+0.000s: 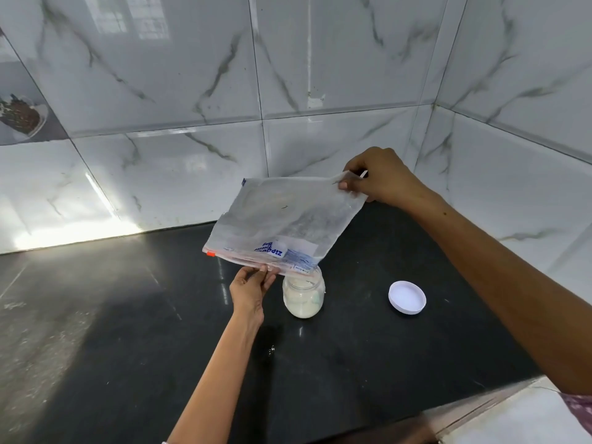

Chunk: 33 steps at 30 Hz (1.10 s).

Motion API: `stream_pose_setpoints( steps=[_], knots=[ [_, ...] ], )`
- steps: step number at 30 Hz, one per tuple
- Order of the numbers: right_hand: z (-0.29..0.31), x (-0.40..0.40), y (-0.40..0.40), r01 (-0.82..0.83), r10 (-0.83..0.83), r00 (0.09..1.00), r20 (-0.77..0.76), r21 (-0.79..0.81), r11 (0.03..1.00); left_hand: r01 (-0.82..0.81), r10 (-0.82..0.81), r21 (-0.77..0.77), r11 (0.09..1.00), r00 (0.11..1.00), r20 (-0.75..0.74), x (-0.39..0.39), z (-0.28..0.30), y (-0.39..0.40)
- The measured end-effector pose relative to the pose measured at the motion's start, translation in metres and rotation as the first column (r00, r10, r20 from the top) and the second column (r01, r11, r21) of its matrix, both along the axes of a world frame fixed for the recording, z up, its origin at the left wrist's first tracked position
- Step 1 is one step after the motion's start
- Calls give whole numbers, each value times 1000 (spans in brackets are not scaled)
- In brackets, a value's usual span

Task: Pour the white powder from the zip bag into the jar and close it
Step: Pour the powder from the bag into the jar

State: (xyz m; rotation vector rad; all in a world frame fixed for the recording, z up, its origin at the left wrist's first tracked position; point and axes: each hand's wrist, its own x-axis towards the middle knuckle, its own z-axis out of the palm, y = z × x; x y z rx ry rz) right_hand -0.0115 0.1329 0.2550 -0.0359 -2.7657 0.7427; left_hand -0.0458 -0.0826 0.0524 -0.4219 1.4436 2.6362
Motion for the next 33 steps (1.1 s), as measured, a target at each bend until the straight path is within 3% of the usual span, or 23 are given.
stream_pose_setpoints(
  steps=[6, 10, 16, 27, 33],
  knots=[
    [0, 0, 6, 35, -38, 998, -58, -37, 999, 33, -46, -111, 993, 993, -111, -1, 1, -3],
    [-7, 2, -1, 14, -10, 998, -59, 70, 997, 40, -82, -213, 976, 978, -193, 1, 0, -3],
    [-7, 1, -2, 33, -22, 993, -116, 91, 995, 15, -100, -298, 954, 958, -270, 1, -1, -6],
    [-15, 7, -10, -58, 59, 980, -190, 10, 998, -17, -76, -298, 954, 952, -297, 2, -4, -5],
    [-21, 5, -10, -110, 111, 993, -41, 34, 993, -15, -78, -276, 961, 943, -323, 6, -7, -5]
  ],
)
